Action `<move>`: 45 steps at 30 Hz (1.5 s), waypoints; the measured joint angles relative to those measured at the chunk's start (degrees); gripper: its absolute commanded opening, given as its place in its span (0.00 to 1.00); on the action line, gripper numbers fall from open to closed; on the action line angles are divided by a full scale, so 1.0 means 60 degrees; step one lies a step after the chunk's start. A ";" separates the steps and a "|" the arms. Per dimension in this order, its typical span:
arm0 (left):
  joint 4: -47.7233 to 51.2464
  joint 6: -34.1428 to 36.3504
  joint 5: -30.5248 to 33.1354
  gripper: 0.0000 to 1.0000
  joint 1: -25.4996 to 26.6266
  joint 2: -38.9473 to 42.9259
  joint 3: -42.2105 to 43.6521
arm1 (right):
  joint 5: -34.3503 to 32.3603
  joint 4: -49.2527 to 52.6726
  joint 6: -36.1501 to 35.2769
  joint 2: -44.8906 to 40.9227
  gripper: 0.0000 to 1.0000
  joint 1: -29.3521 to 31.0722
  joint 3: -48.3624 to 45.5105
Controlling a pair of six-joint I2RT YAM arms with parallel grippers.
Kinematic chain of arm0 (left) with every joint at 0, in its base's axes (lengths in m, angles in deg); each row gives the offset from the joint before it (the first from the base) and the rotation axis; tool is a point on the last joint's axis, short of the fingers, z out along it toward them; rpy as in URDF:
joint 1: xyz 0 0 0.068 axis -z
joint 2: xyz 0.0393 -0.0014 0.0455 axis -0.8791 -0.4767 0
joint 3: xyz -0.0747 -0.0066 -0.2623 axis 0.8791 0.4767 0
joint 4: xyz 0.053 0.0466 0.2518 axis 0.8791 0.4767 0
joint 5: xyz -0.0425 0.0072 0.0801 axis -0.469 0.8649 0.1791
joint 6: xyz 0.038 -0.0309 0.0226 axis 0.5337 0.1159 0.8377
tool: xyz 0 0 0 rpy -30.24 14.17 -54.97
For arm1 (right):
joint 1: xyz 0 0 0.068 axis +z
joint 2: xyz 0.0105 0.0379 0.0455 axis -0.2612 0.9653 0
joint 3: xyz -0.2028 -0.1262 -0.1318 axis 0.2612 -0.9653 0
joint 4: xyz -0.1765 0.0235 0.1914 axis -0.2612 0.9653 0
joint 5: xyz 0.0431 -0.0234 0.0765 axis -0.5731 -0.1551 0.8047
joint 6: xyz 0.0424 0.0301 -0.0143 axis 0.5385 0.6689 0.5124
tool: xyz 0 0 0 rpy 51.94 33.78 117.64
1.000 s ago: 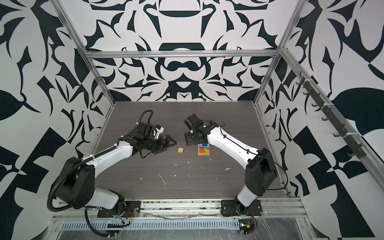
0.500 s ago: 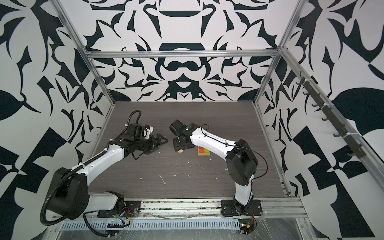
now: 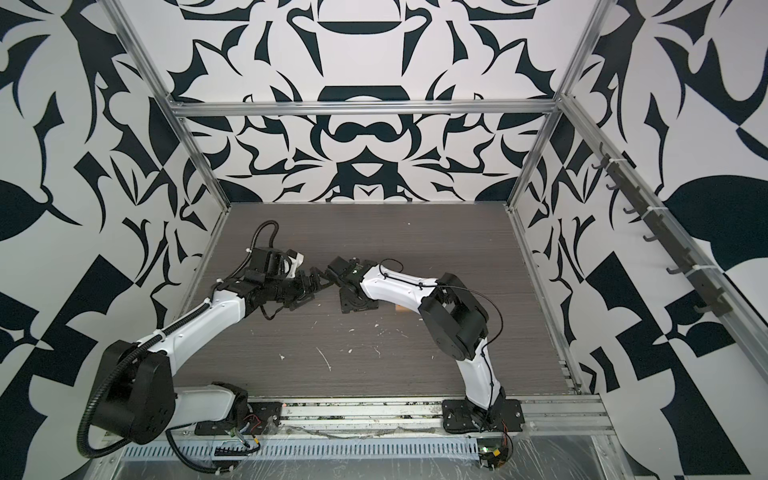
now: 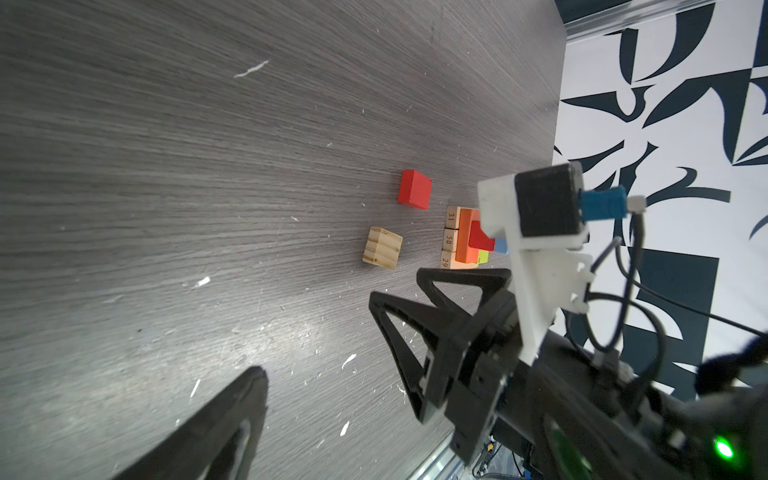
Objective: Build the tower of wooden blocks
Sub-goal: 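Move the right gripper to the natural wood cube and close on it, then lift the wood cube with the right gripper and carry it over the stack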
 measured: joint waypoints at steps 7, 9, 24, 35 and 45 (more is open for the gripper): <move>0.0076 0.0000 0.0000 1.00 -0.0004 0.0029 0.0007 | -0.0186 -0.0197 0.0189 0.0324 0.60 -0.0018 0.0215; 0.0091 0.0000 0.0000 1.00 -0.0004 0.0047 0.0015 | -0.0189 -0.0255 0.0219 0.0455 0.59 -0.0051 0.0295; 0.0098 -0.0004 -0.0029 1.00 -0.0004 0.0153 0.0076 | -0.0208 -0.0510 0.0444 0.0816 0.50 -0.0353 0.0313; 0.0080 -0.0007 -0.0036 1.00 -0.0007 0.0153 0.0087 | -0.0226 -0.0532 0.0397 0.0896 0.36 -0.0415 0.0331; 0.0000 -0.0018 -0.0076 1.00 -0.0007 0.0149 0.0087 | -0.0586 -0.0353 0.0277 0.0896 0.29 -0.0415 0.0390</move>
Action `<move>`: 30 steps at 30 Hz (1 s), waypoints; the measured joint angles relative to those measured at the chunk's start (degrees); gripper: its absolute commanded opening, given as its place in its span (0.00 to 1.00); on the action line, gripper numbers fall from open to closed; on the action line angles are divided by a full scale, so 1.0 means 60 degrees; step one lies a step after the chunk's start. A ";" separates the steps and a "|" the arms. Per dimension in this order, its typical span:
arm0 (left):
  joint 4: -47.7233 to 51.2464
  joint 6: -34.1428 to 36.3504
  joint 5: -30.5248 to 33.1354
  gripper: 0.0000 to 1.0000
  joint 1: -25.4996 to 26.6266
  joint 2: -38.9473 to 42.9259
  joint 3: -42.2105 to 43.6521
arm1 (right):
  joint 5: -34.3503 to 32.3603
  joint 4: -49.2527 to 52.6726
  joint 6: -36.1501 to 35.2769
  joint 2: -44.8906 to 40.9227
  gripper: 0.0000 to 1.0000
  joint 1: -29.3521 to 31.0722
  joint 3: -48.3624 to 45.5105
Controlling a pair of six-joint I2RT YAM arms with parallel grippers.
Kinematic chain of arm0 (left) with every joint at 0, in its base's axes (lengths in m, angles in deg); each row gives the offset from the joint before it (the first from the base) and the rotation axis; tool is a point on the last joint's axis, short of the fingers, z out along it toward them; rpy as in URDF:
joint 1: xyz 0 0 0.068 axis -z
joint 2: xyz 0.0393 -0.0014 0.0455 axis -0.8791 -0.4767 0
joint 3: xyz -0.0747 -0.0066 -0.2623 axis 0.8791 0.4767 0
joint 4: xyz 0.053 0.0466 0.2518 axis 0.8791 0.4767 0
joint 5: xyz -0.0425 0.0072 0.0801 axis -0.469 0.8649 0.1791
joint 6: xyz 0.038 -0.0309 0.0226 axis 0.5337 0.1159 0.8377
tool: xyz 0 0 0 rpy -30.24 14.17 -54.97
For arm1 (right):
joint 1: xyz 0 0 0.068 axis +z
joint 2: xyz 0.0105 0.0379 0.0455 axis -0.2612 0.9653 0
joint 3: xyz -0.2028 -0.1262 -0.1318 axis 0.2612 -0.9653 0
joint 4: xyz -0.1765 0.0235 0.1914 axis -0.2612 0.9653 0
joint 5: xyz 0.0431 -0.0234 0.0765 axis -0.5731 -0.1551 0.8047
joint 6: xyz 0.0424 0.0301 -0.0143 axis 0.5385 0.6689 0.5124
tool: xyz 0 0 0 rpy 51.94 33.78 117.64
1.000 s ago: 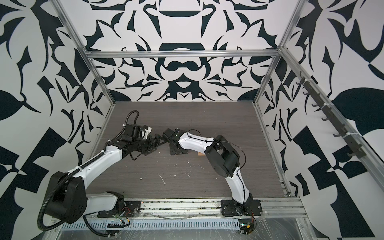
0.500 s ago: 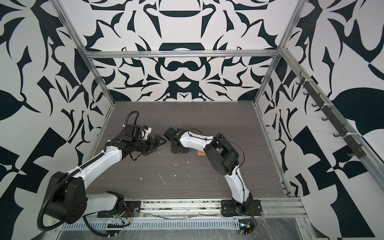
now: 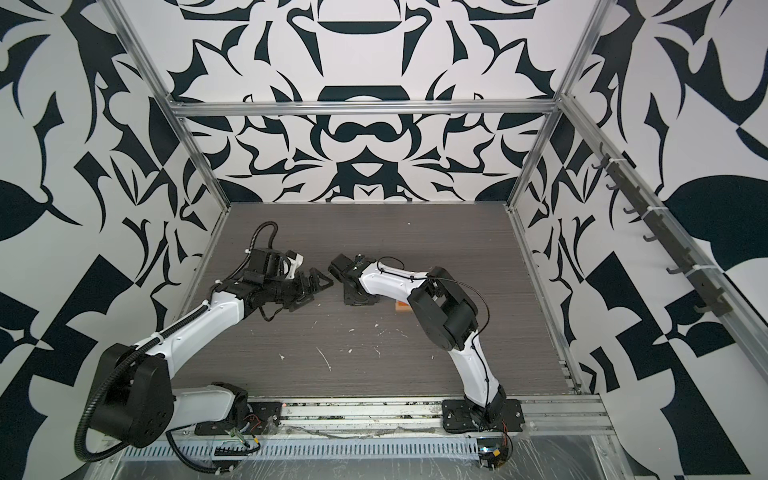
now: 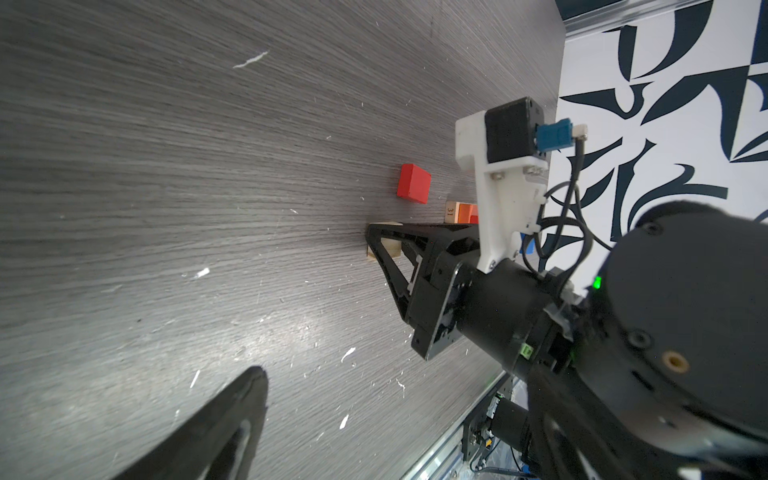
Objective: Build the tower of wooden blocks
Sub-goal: 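Lift the wood cube with the right gripper and carry it over the stack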
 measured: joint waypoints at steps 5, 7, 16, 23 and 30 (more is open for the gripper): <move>-0.0087 -0.0029 -0.0062 1.00 0.0000 0.0000 0.0022 | -0.0084 0.0248 -0.0131 -0.0080 0.29 0.0000 0.0153; -0.0138 -0.0033 -0.0073 1.00 0.0000 -0.0004 0.0084 | -0.0109 0.0408 -0.0178 -0.0193 0.29 0.0000 0.0219; -0.0248 -0.0058 -0.0193 1.00 0.0000 -0.0109 0.0197 | -0.0393 0.1453 -0.0605 -0.1086 0.28 -0.0029 0.1118; -0.0444 -0.0102 -0.0226 1.00 0.0000 -0.0149 0.0240 | -0.0510 0.2200 -0.0747 -0.1800 0.28 -0.0131 0.1344; -0.0707 -0.0142 -0.0459 1.00 0.0000 -0.0331 0.0244 | -0.0525 0.2670 -0.0816 -0.2758 0.28 -0.0448 0.1100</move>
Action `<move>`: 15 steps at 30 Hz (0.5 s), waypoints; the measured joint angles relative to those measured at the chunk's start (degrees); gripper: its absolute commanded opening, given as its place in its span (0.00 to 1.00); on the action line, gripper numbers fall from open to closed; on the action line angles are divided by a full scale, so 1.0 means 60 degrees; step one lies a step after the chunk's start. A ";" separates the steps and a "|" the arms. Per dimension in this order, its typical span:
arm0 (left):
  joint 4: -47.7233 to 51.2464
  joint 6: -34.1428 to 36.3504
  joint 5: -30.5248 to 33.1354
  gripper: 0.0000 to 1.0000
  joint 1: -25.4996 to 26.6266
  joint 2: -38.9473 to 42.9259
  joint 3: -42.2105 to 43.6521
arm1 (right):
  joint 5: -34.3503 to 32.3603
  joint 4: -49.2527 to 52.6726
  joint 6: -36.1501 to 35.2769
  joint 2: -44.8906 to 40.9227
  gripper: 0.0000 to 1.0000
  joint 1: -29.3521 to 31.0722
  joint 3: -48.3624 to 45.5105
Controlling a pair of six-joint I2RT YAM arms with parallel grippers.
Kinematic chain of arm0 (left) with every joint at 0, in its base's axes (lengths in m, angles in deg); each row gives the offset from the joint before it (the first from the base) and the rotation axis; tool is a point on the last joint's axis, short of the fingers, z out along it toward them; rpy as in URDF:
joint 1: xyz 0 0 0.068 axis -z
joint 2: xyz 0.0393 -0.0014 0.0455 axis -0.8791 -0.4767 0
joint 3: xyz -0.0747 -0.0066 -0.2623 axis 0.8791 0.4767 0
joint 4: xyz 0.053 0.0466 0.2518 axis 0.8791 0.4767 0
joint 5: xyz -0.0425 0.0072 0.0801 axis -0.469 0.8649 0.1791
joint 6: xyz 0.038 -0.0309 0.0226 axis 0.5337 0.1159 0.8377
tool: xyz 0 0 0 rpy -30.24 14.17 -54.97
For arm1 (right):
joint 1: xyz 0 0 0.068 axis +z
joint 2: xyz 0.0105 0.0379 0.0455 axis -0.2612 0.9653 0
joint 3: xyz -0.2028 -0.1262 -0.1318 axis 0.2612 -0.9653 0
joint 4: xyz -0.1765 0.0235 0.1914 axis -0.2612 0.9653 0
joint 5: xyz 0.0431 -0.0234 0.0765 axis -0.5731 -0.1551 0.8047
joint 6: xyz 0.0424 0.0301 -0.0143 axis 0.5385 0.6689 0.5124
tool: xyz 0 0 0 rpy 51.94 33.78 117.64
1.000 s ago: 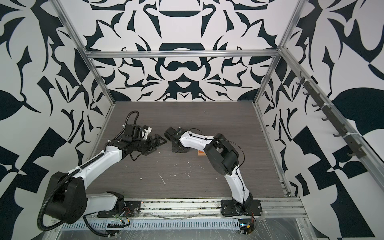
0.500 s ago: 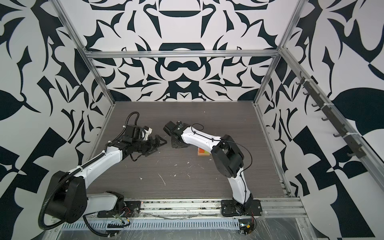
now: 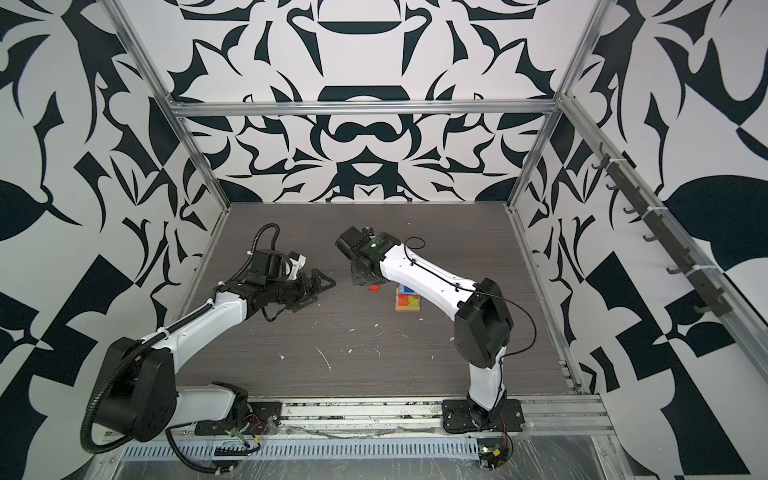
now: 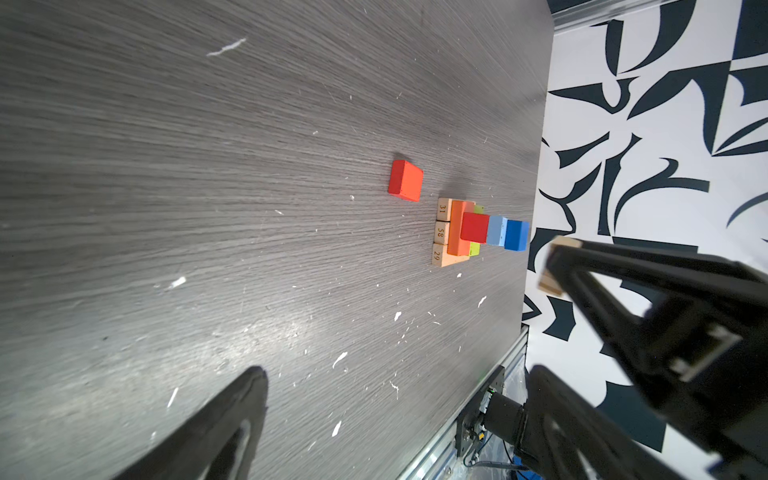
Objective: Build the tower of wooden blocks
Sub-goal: 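Lift the wood cube with the right gripper and carry it over the stack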
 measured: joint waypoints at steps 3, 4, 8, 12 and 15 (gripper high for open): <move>-0.0095 0.0000 -0.0120 1.00 0.0000 -0.0066 0.0000 | 0.0015 0.0084 0.0000 -0.0561 0.29 -0.0255 -0.0372; -0.0120 0.0000 -0.0149 1.00 0.0000 -0.0080 0.0000 | 0.0033 0.0095 0.0000 -0.0729 0.29 -0.0346 -0.0499; -0.0259 0.0000 -0.0280 1.00 0.0000 -0.0113 0.0000 | 0.0109 0.0124 0.0000 -0.1220 0.28 -0.0739 -0.1071; -0.0299 0.0000 -0.0372 1.00 0.0000 -0.0135 0.0000 | 0.0219 0.0106 -0.0004 -0.1410 0.29 -0.1075 -0.1614; -0.0302 -0.0011 -0.0401 1.00 0.0029 -0.0135 0.0000 | 0.0284 0.0080 0.0000 -0.1486 0.28 -0.1260 -0.1909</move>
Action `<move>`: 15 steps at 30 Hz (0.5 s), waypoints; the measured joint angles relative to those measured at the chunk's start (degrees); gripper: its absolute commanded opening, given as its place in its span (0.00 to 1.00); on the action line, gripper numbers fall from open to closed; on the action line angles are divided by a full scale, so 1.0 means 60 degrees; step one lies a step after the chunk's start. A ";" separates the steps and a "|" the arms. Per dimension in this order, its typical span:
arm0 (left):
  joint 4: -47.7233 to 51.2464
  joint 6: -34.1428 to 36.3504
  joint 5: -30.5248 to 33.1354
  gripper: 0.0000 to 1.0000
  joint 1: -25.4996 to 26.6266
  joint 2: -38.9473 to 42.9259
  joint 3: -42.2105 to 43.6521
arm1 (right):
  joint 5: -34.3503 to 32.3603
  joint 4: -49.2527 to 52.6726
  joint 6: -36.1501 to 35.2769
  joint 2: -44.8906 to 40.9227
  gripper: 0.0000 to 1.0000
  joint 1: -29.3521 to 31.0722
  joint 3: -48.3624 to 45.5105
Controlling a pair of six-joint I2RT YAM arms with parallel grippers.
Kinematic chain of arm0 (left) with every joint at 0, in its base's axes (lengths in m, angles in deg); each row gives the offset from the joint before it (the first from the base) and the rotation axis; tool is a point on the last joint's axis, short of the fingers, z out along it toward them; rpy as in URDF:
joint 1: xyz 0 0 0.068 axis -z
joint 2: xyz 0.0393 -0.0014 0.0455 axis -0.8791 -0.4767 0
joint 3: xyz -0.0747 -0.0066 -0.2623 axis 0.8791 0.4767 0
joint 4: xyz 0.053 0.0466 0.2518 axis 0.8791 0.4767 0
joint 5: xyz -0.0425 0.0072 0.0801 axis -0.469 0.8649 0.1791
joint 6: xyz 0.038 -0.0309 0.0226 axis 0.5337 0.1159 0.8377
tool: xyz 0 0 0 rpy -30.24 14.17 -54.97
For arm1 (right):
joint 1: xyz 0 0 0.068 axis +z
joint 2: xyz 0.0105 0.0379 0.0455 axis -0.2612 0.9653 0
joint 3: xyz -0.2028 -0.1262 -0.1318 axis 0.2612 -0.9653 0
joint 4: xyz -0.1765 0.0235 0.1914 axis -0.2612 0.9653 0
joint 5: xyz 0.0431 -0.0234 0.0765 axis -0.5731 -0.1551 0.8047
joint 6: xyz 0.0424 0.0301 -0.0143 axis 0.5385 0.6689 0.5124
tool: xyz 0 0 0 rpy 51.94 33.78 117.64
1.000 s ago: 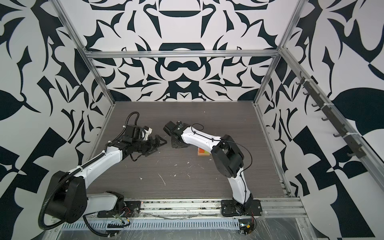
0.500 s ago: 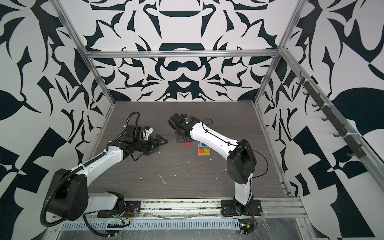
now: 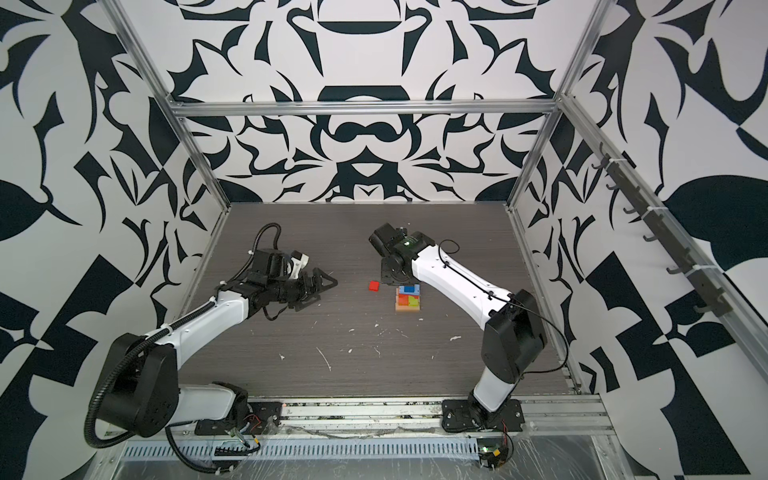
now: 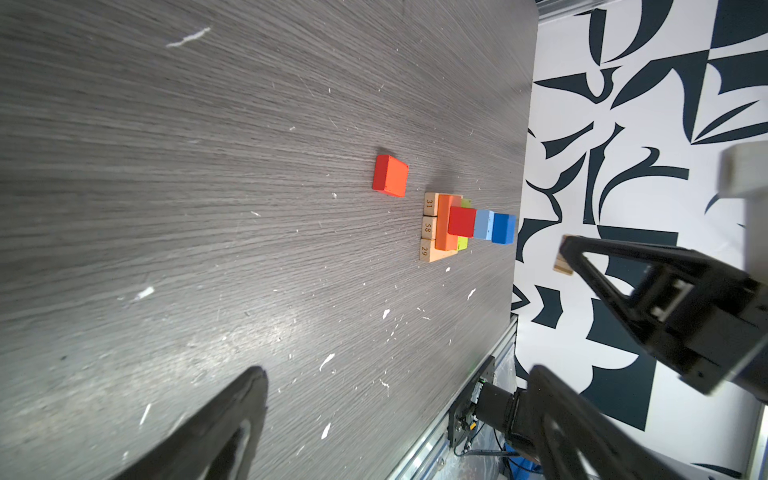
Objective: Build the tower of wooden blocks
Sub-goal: 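Lift the wood cube with the right gripper and carry it over the stack, then lower the wood cube onto the blue cube with the right gripper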
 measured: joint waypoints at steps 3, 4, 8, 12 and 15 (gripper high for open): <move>-0.0022 -0.0029 -0.0004 1.00 0.0036 -0.0004 0.0000 | 0.0040 -0.0069 0.0000 -0.0204 0.29 -0.0087 -0.0357; -0.0029 -0.0040 -0.0004 1.00 0.0047 -0.0004 0.0000 | 0.0051 -0.0084 0.0000 -0.0270 0.28 -0.0113 -0.0463; -0.0062 -0.0062 -0.0007 1.00 0.0091 -0.0062 0.0000 | 0.0160 -0.0204 -0.0004 -0.0481 0.28 -0.0262 -0.0834; -0.0055 -0.0084 -0.0004 1.00 0.0142 -0.0146 0.0000 | 0.0193 -0.0339 -0.0004 -0.0528 0.29 -0.0441 -0.1071; -0.0058 -0.0091 -0.0004 1.00 0.0153 -0.0146 0.0000 | 0.0200 -0.0455 -0.0011 -0.0525 0.28 -0.0576 -0.1191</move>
